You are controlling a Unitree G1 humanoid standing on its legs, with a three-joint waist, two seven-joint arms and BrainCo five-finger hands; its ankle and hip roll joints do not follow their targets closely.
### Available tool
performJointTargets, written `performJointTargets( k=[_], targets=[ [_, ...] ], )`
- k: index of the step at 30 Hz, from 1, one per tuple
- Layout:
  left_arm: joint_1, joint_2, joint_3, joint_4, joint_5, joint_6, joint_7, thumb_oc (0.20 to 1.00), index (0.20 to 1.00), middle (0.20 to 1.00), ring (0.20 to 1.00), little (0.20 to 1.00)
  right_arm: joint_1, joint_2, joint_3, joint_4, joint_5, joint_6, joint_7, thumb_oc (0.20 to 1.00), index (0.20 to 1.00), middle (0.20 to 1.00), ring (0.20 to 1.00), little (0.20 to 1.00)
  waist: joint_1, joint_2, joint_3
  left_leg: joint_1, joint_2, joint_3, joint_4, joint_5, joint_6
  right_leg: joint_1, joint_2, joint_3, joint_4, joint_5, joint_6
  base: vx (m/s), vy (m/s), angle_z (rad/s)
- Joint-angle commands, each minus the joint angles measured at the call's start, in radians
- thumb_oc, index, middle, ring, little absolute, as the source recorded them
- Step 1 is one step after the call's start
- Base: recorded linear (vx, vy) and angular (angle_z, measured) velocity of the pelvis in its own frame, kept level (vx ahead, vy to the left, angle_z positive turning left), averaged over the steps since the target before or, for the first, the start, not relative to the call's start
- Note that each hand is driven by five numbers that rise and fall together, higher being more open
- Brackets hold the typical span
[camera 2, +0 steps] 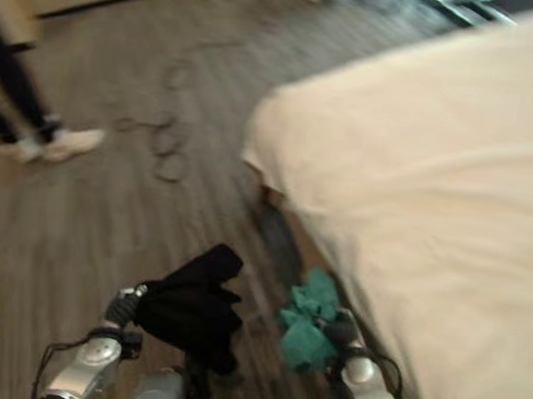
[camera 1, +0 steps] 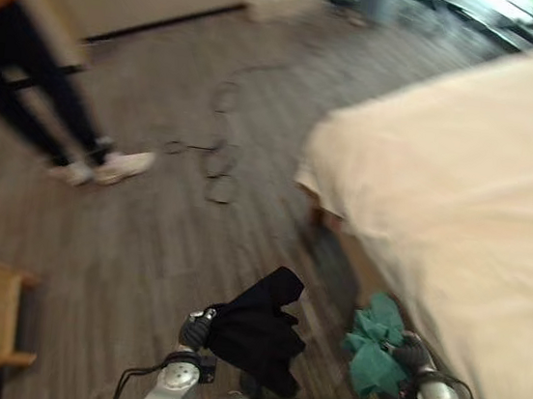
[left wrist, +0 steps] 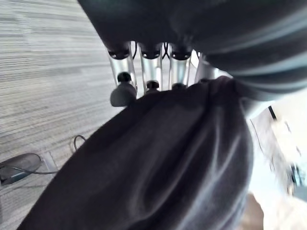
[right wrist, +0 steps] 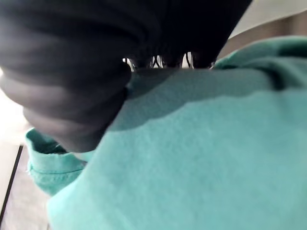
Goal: Tidy up the quilt and then pick up the clothes from the bed and put them into the laundry hamper.
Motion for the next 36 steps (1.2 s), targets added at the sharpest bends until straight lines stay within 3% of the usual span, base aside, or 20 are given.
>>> performJointTargets(
  k=[1,5,6,7,8,9,15,16,17,18,19,21,23,24,27,29,31,32,33,36],
  targets=[
    [-0.055,0.110,0.089,0.017,-0.016,-0.035,0.033,0.200,0.200,0.200,0.200,0.200,-0.041,0.066,-0.051,-0.016,0.081,-0.053,-0.020,0.200,0.200,0.200,0.200,0.200,-0.001,-0.054,0.004,0.086,0.104,0.024,-0.083,-0.044,-0.153,-0.096,0.048,0.037,-0.102,-0.008,0.036,0.13,0.442,2.24],
    [-0.106,0.132,0.037,0.089,0.116,-0.053,0.112,0.200,0.200,0.200,0.200,0.200,-0.066,0.139,-0.080,0.037,0.146,-0.067,-0.077,0.200,0.200,0.200,0.200,0.200,0.008,-0.077,0.026,0.087,0.016,-0.019,-0.131,-0.091,-0.093,-0.177,-0.059,0.078,0.193,0.044,0.107,0.09,0.355,1.70],
    [-0.121,0.129,0.014,0.107,0.104,-0.058,0.127,0.200,0.200,0.200,0.200,0.200,-0.064,0.162,-0.087,0.041,0.183,-0.082,-0.094,0.200,0.200,0.200,0.200,0.200,-0.016,-0.069,0.045,0.100,0.002,-0.071,-0.166,-0.083,-0.082,-0.255,0.021,0.255,0.246,-0.020,0.101,-0.01,0.155,1.04],
    [-0.121,0.129,0.014,0.107,0.104,-0.058,0.127,0.200,0.200,0.200,0.200,0.200,-0.064,0.162,-0.087,0.041,0.183,-0.082,-0.094,0.200,0.200,0.200,0.200,0.200,-0.015,-0.069,0.044,0.100,0.002,-0.070,-0.166,-0.083,-0.082,-0.256,0.021,0.256,0.246,-0.020,0.101,-0.06,0.168,0.89],
    [-0.133,0.112,-0.005,0.116,0.097,-0.057,0.122,0.200,0.200,0.200,0.200,0.200,-0.061,0.169,-0.100,0.049,0.209,-0.090,-0.104,0.200,0.200,0.200,0.200,0.200,-0.034,-0.062,0.053,0.093,0.000,-0.100,-0.177,-0.055,-0.081,-0.291,0.100,0.348,0.190,-0.056,0.082,0.02,0.009,0.83],
    [-0.200,0.013,0.031,0.516,0.037,-0.072,-0.005,0.200,0.200,0.200,0.200,0.200,-0.112,0.115,-0.065,0.466,0.181,-0.052,-0.066,0.200,0.200,0.200,0.200,0.200,0.006,-0.021,-0.006,0.234,-0.140,-0.283,-0.205,-0.083,-0.058,-0.078,0.288,0.523,-0.189,-0.040,-0.011,0.12,-0.070,0.74],
    [-0.195,0.062,0.019,0.363,0.053,-0.093,0.011,0.200,0.200,0.200,0.200,0.200,-0.121,0.087,-0.050,0.327,0.188,-0.082,-0.059,0.200,0.200,0.200,0.200,0.200,0.018,-0.018,0.012,0.223,-0.120,-0.301,-0.143,-0.095,-0.093,-0.080,0.296,0.510,-0.188,-0.062,-0.031,0.12,-0.119,0.14],
    [-0.186,0.076,0.022,0.304,0.039,-0.100,0.008,0.200,0.200,0.200,0.200,0.200,-0.113,0.084,-0.046,0.287,0.197,-0.092,-0.052,0.200,0.200,0.200,0.200,0.200,0.026,-0.021,0.030,0.186,-0.116,-0.292,-0.056,-0.105,-0.102,-0.076,0.293,0.508,-0.193,-0.066,-0.039,-0.01,-0.172,0.03],
    [-0.183,0.103,0.039,0.195,-0.013,-0.110,0.001,0.200,0.200,0.200,0.200,0.200,-0.104,0.070,-0.053,0.218,0.203,-0.102,-0.048,0.200,0.200,0.200,0.200,0.200,0.050,-0.018,0.075,0.052,-0.096,-0.281,0.186,-0.027,-0.137,-0.056,0.290,0.492,-0.206,-0.070,-0.060,-0.01,-0.173,0.07],
    [-0.182,0.104,0.039,0.194,-0.013,-0.109,0.001,0.200,0.200,0.200,0.200,0.200,-0.103,0.070,-0.053,0.218,0.203,-0.101,-0.048,0.200,0.200,0.200,0.200,0.200,0.048,-0.016,0.073,0.042,-0.093,-0.284,0.198,-0.032,-0.138,-0.059,0.294,0.490,-0.205,-0.070,-0.061,0.07,-0.255,0.01],
    [-0.168,0.121,0.054,0.114,-0.028,-0.119,0.011,0.200,0.200,0.200,0.200,0.200,-0.096,0.054,-0.053,0.162,0.181,-0.093,-0.055,0.200,0.200,0.200,0.200,0.200,0.075,-0.021,0.107,-0.072,-0.069,-0.259,0.382,0.035,-0.136,-0.033,0.289,0.462,-0.210,-0.092,-0.083,0.07,-0.131,-0.03],
    [-0.156,0.124,0.060,0.091,-0.032,-0.121,0.014,0.200,0.200,0.200,0.200,0.200,-0.091,0.049,-0.052,0.140,0.167,-0.086,-0.057,0.200,0.200,0.200,0.200,0.200,0.084,-0.023,0.110,-0.108,-0.061,-0.235,0.396,0.020,-0.124,-0.022,0.292,0.459,-0.210,-0.110,-0.084,0.21,-0.107,-0.08],
    [-0.135,0.033,-0.014,0.015,0.036,-0.113,0.047,0.200,0.200,0.200,0.200,0.200,-0.098,0.067,-0.036,0.110,0.139,-0.062,-0.089,0.200,0.200,0.200,0.200,0.200,0.114,-0.039,0.102,-0.173,-0.073,-0.175,0.313,-0.031,-0.091,0.012,0.296,0.462,-0.210,-0.151,-0.076,0.53,-0.030,-0.22],
    [-0.099,0.013,-0.056,0.021,0.074,-0.106,0.064,0.200,0.200,0.200,0.200,0.200,-0.093,0.084,-0.025,0.125,0.133,-0.074,-0.116,0.200,0.200,0.200,0.200,0.200,0.138,-0.037,0.088,-0.189,-0.074,-0.121,0.122,-0.012,-0.089,0.041,0.317,0.461,-0.210,-0.189,-0.066,0.73,0.037,0.00],
    [-0.085,0.020,-0.075,0.013,0.124,-0.082,0.077,0.200,0.200,0.200,0.200,0.200,-0.111,0.104,-0.004,0.139,0.107,-0.070,-0.138,0.200,0.200,0.200,0.200,0.200,0.168,-0.074,0.053,-0.161,-0.090,-0.082,-0.107,0.027,-0.074,0.089,0.329,0.461,-0.210,-0.223,-0.041,0.57,0.029,0.02],
    [-0.085,0.024,-0.089,0.010,0.133,-0.079,0.079,0.200,0.200,0.200,0.200,0.200,-0.114,0.122,0.013,0.144,0.092,-0.075,-0.147,0.200,0.200,0.200,0.200,0.200,0.173,-0.093,0.048,-0.151,-0.112,-0.093,-0.107,0.032,-0.053,0.097,0.330,0.464,-0.183,-0.214,-0.040,0.55,0.018,-0.48],
    [-0.092,0.049,-0.109,0.020,0.150,-0.065,0.091,0.200,0.200,0.200,0.200,0.200,-0.150,0.155,0.033,0.154,0.075,-0.075,-0.158,0.200,0.200,0.200,0.200,0.200,0.186,-0.147,0.044,-0.086,-0.155,-0.102,-0.101,-0.029,-0.008,0.016,0.320,0.479,0.086,-0.110,0.070,0.53,0.051,-0.36],
    [-0.093,0.049,-0.109,0.020,0.150,-0.065,0.091,0.200,0.200,0.200,0.200,0.200,-0.151,0.155,0.033,0.154,0.075,-0.075,-0.158,0.200,0.200,0.200,0.200,0.200,0.188,-0.146,0.041,-0.089,-0.152,-0.100,-0.101,-0.028,-0.008,0.012,0.322,0.481,0.086,-0.108,0.069,0.53,0.076,-0.26],
    [-0.113,0.061,-0.123,0.020,0.151,-0.059,0.102,0.200,0.200,0.200,0.200,0.200,-0.173,0.165,0.044,0.129,0.071,-0.075,-0.153,0.200,0.200,0.200,0.200,0.200,0.151,-0.134,0.059,-0.010,-0.138,-0.091,-0.118,-0.061,0.002,-0.096,0.292,0.474,0.321,0.060,0.144,0.34,0.039,-0.27],
    [-0.139,0.082,-0.131,0.021,0.160,-0.051,0.113,0.200,0.200,0.200,0.200,0.200,-0.199,0.163,0.041,0.096,0.068,-0.074,-0.160,0.200,0.200,0.200,0.200,0.200,0.122,-0.079,0.075,0.080,-0.093,-0.093,-0.180,-0.059,0.005,-0.235,0.274,0.433,0.505,0.136,0.144,0.48,0.104,0.28]
  ],
)
